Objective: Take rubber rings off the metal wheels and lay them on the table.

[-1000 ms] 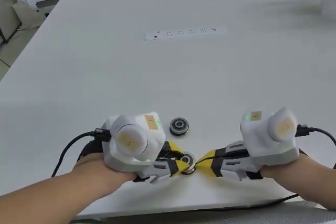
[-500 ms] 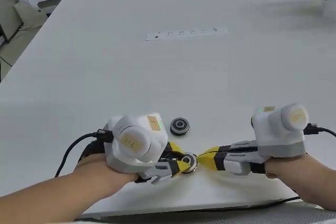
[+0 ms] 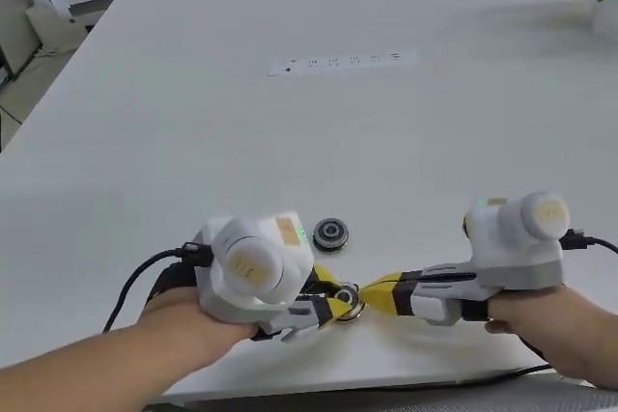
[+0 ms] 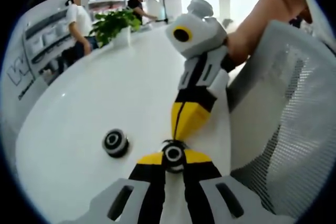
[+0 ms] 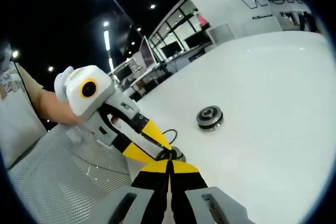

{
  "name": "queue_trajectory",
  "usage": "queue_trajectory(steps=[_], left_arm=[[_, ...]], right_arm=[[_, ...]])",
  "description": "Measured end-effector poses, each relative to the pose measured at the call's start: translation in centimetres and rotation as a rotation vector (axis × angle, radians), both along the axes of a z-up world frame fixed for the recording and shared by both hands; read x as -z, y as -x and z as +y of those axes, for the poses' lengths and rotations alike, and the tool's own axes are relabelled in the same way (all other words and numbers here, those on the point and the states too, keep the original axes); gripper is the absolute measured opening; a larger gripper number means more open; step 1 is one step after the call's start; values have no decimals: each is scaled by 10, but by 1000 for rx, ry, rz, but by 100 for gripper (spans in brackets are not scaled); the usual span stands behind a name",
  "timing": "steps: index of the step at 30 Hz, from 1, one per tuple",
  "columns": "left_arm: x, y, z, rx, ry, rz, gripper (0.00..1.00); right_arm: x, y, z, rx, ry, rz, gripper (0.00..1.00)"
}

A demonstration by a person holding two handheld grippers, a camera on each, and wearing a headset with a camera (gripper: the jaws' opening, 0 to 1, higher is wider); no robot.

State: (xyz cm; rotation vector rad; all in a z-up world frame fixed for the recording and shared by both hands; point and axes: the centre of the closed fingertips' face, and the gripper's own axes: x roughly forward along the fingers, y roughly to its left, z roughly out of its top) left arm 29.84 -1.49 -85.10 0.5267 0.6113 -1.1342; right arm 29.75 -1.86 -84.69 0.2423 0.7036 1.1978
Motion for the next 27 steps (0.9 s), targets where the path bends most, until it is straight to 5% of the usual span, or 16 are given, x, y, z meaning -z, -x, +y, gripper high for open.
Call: queue_trajectory(steps=[12, 23, 27], left_arm=[[0, 3, -3, 13, 2, -2, 11], [0, 4, -4, 10, 14, 7, 12], [0, 4, -4, 12, 18, 6, 12]], right_arm=[[-4, 8, 9, -60, -15, -16, 0], [-12, 11, 8, -44, -108, 67, 0], [-4, 6, 4, -30, -57, 32, 0]])
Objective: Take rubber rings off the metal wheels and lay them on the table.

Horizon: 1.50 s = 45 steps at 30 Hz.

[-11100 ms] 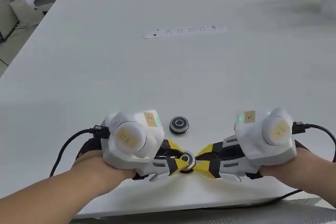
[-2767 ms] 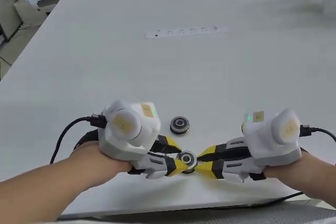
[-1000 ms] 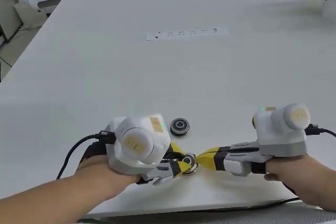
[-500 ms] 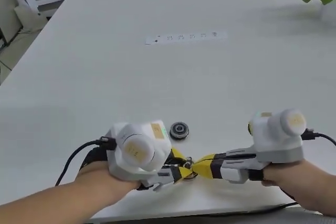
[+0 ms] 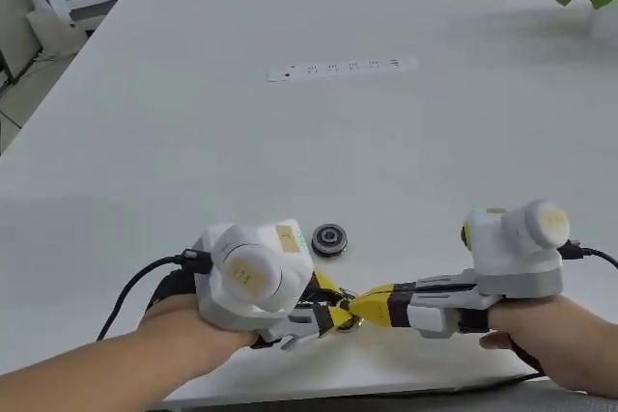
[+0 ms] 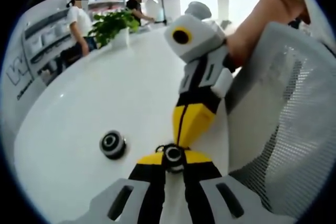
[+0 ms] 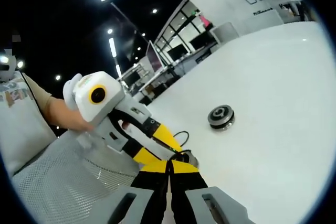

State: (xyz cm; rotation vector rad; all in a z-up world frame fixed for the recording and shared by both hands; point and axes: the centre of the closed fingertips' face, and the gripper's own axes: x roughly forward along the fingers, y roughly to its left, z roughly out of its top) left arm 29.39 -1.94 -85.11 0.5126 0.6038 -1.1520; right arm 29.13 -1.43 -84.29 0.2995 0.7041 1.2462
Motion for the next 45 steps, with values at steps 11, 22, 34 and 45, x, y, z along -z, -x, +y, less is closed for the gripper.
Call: queue_trajectory(steps=[11, 22, 34, 45], left_arm=[[-1, -1, 1, -12, 10, 43, 14], [-19, 8, 6, -9, 55, 72, 25], [-39, 11, 29, -42, 74, 56, 39], [-46, 4, 63, -115, 71, 46, 47]], right_arm=[[1, -6, -4, 34, 16, -20, 0], [-11, -6, -4, 35, -15, -27, 0], [-28, -14, 7, 4, -35, -47, 0], [-31, -21, 27, -42, -21, -58, 0]])
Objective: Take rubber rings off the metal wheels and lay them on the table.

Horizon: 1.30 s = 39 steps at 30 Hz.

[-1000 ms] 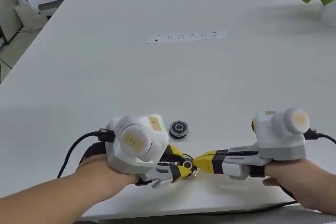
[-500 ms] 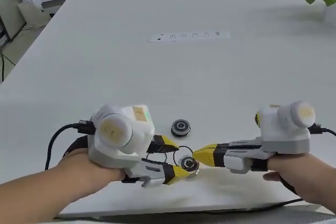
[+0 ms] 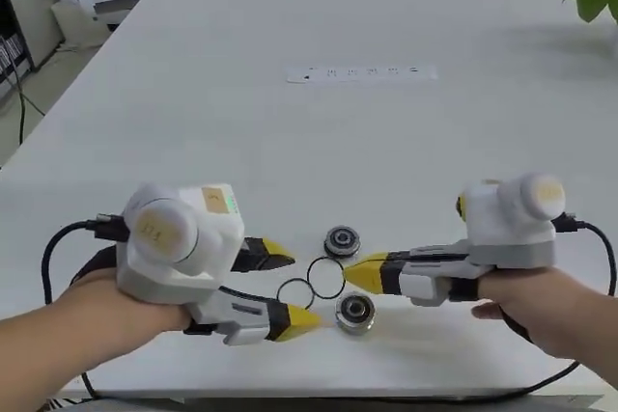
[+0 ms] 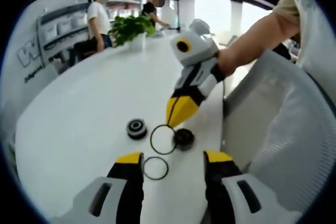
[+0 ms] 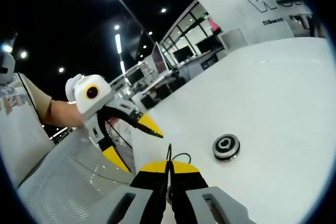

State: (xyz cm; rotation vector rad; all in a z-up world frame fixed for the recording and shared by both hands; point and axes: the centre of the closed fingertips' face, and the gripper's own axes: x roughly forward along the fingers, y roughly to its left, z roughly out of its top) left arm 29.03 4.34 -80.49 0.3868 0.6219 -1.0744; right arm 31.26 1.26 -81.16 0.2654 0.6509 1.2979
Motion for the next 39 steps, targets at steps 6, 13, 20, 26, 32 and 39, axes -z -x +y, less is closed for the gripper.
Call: queue_trajectory(steps=[6, 13, 20, 26, 32, 39], left_arm=[[1, -2, 17, -36, -10, 4, 50], [2, -4, 28, -64, -11, 11, 50], [4, -4, 29, -71, -12, 15, 50], [6, -4, 30, -70, -14, 21, 50], [7, -7, 31, -74, -16, 24, 50], [6, -10, 31, -78, -13, 28, 50]], right_arm=[[8, -2, 11, -25, 36, -2, 0], [20, -3, 18, -41, 83, 4, 0], [33, -4, 19, -45, 141, 3, 0], [39, -7, 14, -30, 173, -2, 0], [42, -9, 11, -25, 186, -20, 5], [39, -11, 9, -14, 179, -28, 13]])
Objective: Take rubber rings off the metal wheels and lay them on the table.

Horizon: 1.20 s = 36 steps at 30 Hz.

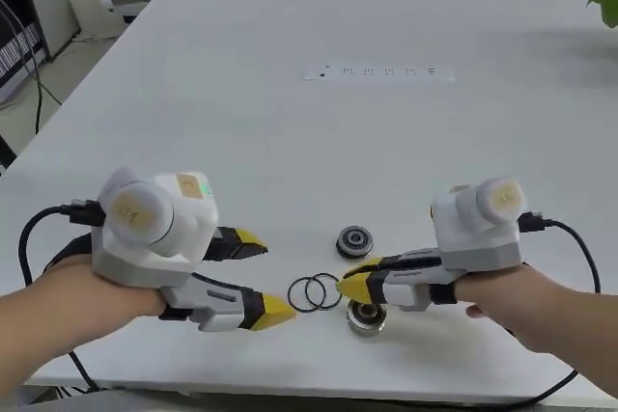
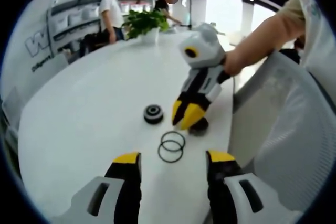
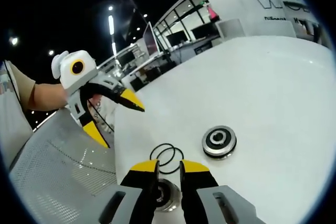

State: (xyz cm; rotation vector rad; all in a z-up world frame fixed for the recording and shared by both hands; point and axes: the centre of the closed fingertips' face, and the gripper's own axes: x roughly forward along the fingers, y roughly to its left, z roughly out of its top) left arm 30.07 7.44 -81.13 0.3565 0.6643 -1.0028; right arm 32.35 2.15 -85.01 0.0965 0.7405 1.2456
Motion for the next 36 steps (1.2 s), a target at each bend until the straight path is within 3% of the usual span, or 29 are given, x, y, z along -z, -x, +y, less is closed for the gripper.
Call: queue_trajectory(steps=[10, 21, 36], left_arm=[[-5, -14, -4, -1, 7, -8, 50], [-4, -30, -17, 12, 9, -18, 48], [9, -52, -30, 12, 5, -9, 44]], right_arm=[[-14, -9, -17, 43, -30, -33, 20], [-25, -32, -39, 114, -29, -77, 22], [-8, -45, -41, 82, 46, -165, 23]])
